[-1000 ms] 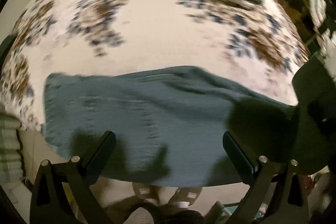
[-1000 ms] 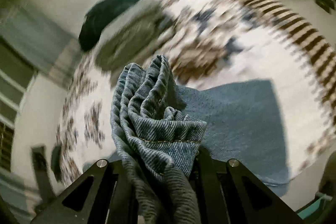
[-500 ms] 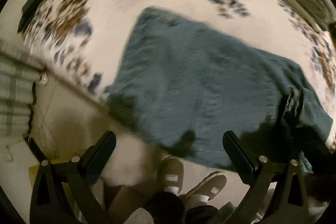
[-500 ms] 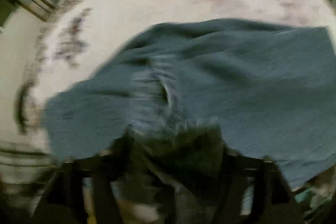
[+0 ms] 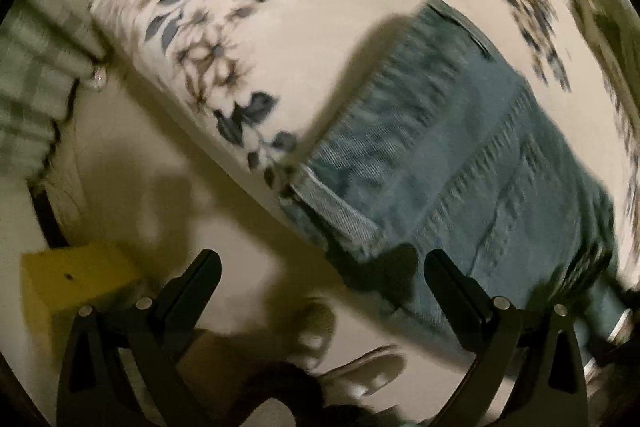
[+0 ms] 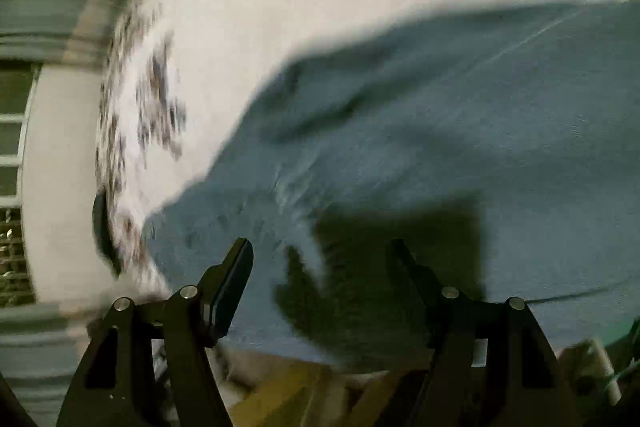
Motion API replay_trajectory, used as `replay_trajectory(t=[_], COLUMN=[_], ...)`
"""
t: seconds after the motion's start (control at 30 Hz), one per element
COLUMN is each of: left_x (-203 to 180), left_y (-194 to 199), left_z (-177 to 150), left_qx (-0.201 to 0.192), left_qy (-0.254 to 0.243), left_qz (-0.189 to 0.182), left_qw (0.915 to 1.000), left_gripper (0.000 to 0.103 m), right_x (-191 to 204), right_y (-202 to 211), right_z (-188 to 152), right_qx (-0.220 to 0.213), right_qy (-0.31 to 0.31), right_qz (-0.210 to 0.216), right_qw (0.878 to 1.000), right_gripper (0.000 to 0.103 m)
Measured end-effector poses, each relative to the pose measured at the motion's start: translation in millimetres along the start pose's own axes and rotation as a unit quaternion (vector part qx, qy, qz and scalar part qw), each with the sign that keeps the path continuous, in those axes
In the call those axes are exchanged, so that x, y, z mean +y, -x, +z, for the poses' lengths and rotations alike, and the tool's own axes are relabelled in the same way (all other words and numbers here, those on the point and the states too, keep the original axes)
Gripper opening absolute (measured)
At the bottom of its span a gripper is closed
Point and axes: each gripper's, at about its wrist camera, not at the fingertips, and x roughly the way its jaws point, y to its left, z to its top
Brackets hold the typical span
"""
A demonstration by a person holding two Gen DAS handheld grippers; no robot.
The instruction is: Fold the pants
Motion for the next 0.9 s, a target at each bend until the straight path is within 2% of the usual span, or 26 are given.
replay_trajectory(t=[0.03, 0.07, 0.17, 0.23, 0.27, 0.3, 0.33, 0.4, 0.43, 0.47, 0.57, 0.63, 0.67, 0.7, 0.73, 0.77, 0.83, 0.87, 0.9], left_x=[5, 9, 16, 20, 22, 22, 21, 15, 14, 14, 13, 9, 6, 5, 9, 14, 16, 16, 15], left_y=[-5, -8, -23, -38, -42, -43, -40, -31, -25, -20, -3, 7, 6, 2, -6, -16, -28, -25, -22], left_z=[4, 7, 15, 15, 15, 15, 13, 12, 9, 6, -5, -7, -7, -7, -4, 1, 7, 5, 5], left_qx=[-0.006, -0.01, -0.021, -0.013, -0.017, -0.026, -0.042, -0.068, -0.083, -0.095, -0.126, -0.152, -0.156, -0.153, -0.146, -0.134, -0.125, -0.132, -0.139], left_qy=[0.02, 0.035, 0.079, 0.11, 0.124, 0.134, 0.138, 0.138, 0.141, 0.147, 0.134, 0.112, 0.107, 0.108, 0.114, 0.125, 0.138, 0.141, 0.137], left_qz=[-0.016, -0.027, -0.065, -0.108, -0.129, -0.145, -0.155, -0.145, -0.141, -0.14, -0.144, -0.143, -0.141, -0.14, -0.144, -0.153, -0.16, -0.161, -0.161], left_qw=[0.9996, 0.999, 0.9945, 0.9879, 0.9838, 0.98, 0.9774, 0.9775, 0.9764, 0.9746, 0.9724, 0.9715, 0.9717, 0.9722, 0.972, 0.9711, 0.9694, 0.968, 0.9675], left_gripper=[0.103, 0.103, 0.103, 0.102, 0.098, 0.093, 0.081, 0.064, 0.049, 0.038, 0.028, 0.027, 0.028, 0.032, 0.045, 0.05, 0.05, 0.042, 0.038], right_x=[4, 7, 20, 21, 18, 18, 14, 7, 3, -1, -17, -19, -19, -17, -16, -15, -15, -15, -16], right_y=[-15, -21, -17, -8, -2, 2, 8, 14, 20, 27, 49, 55, 57, 57, 56, 55, 52, 51, 51], right_z=[2, 0, -12, -19, -21, -20, -20, -17, -15, -12, -9, -9, -9, -9, -9, -10, -10, -11, -11], right_qx=[0.028, 0.029, 0.014, 0.004, 0.004, 0.003, 0.002, 0.001, -0.003, -0.009, -0.024, -0.038, -0.044, -0.049, -0.051, -0.052, -0.052, -0.051, -0.053], right_qy=[-0.01, -0.009, 0.042, 0.054, 0.056, 0.055, 0.05, 0.041, 0.036, 0.031, 0.021, 0.028, 0.034, 0.047, 0.059, 0.072, 0.091, 0.095, 0.099], right_qz=[0.011, 0.002, -0.009, -0.023, -0.028, -0.032, -0.038, -0.05, -0.057, -0.061, -0.077, -0.109, -0.139, -0.194, -0.229, -0.265, -0.31, -0.317, -0.325], right_qw=[1.0, 1.0, 0.999, 0.998, 0.998, 0.998, 0.998, 0.998, 0.998, 0.998, 0.997, 0.993, 0.989, 0.979, 0.97, 0.96, 0.945, 0.942, 0.939], right_gripper=[0.072, 0.072, 0.072, 0.072, 0.072, 0.072, 0.072, 0.072, 0.072, 0.072, 0.072, 0.072, 0.072, 0.072, 0.072, 0.072, 0.073, 0.078, 0.081])
